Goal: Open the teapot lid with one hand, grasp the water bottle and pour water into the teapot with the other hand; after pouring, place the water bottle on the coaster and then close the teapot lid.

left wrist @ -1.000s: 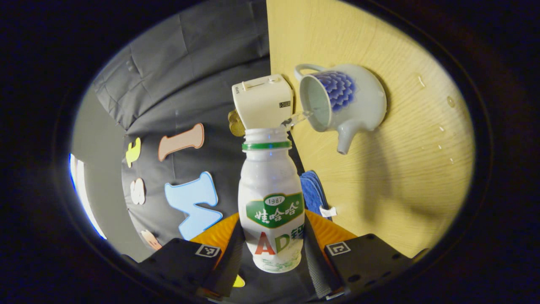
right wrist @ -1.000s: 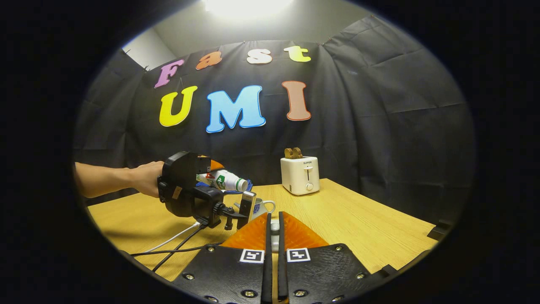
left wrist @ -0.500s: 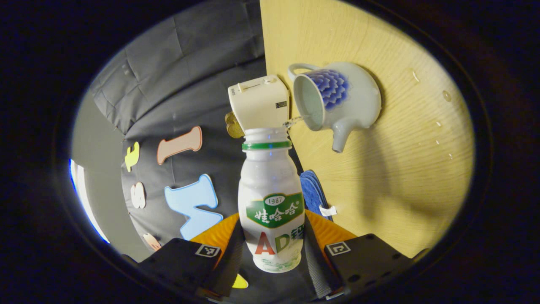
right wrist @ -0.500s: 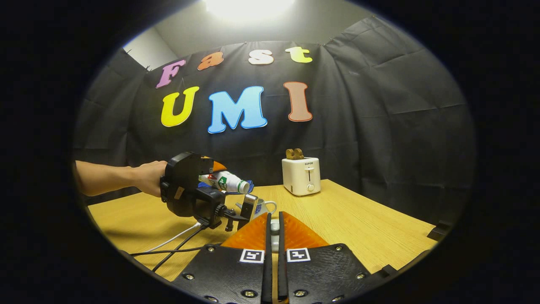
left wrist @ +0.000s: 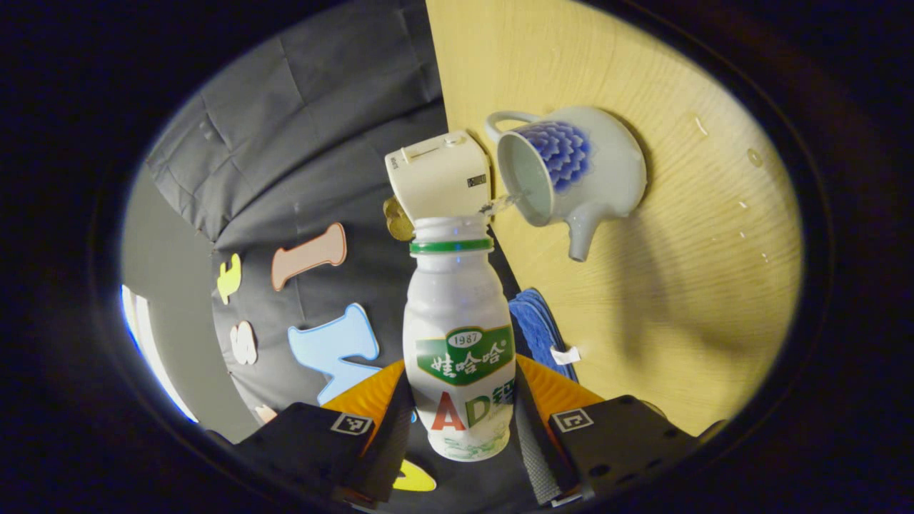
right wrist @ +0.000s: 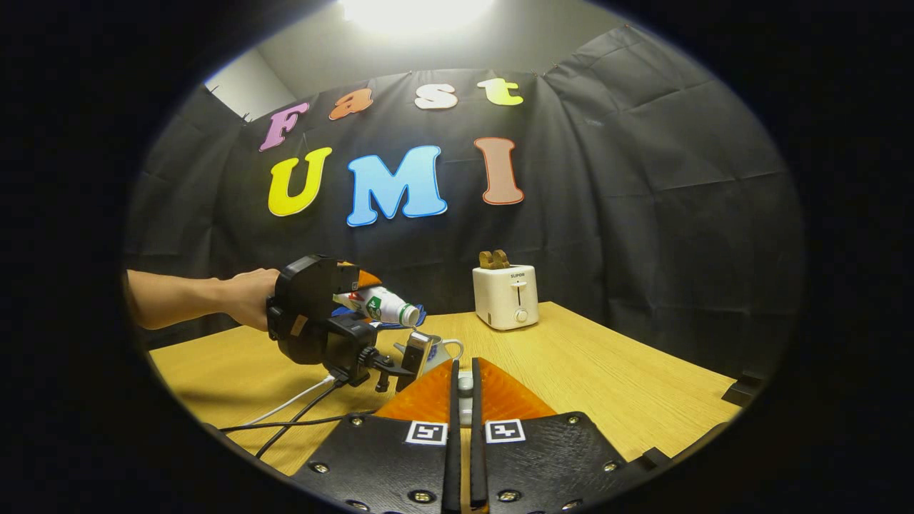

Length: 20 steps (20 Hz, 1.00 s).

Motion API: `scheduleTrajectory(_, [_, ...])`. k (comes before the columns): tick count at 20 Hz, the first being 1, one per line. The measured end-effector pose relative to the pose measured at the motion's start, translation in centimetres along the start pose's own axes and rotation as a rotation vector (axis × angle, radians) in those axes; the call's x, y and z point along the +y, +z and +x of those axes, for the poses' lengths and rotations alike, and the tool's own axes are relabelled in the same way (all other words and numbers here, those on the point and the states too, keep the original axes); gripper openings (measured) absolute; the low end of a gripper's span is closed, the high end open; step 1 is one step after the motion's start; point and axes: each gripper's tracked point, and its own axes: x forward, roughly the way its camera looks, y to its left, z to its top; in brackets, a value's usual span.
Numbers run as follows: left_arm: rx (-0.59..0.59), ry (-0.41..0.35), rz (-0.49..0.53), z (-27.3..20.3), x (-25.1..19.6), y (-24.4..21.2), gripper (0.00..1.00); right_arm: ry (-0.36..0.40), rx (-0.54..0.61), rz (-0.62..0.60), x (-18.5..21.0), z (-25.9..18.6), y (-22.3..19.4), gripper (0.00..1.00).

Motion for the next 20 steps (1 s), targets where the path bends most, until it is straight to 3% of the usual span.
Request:
scheduleTrajectory(1, [-0.002,0.0,0.007,-0.2,0.2,0.1,0.76,0.001,-0.002,0.003,0.0,0.0,0.0,0.05])
scheduleTrajectory(2, [-0.003,0.001,0.014,-0.2,0.3,0.2,0.81,0.001,-0.003,0.004,0.0,0.0,0.1,0.05])
scheduleTrajectory(7, [-0.005,0.013,0.043,-0.2,0.8,0.3,0.81,0.0,-0.003,0.002,-0.1,-0.1,0.1,0.05])
scheduleTrajectory(8, [-0.005,0.01,0.049,-0.2,0.8,0.2,0.76,0.001,-0.005,0.005,-0.1,-0.1,0.3,0.05])
scheduleTrajectory(15, [-0.012,-0.003,0.093,0.1,0.8,0.8,0.76,0.005,-0.007,0.004,0.0,-0.3,0.3,0.05])
scheduleTrajectory(16, [-0.013,-0.007,0.098,0.1,0.7,0.8,0.81,0.005,-0.009,0.005,0.0,-0.4,0.5,0.05])
scheduleTrajectory(18, [-0.017,-0.013,0.1,0.1,0.6,1.0,0.76,0.004,-0.018,0.002,-0.1,-0.5,0.9,0.05])
scheduleTrajectory(19, [-0.017,-0.016,0.104,0.2,0.5,1.1,0.81,0.005,-0.019,0.001,-0.1,-0.5,0.9,0.05])
scheduleTrajectory(20, [-0.018,-0.02,0.107,0.3,0.4,1.2,0.76,0.005,-0.019,0.001,0.0,-0.5,0.9,0.05])
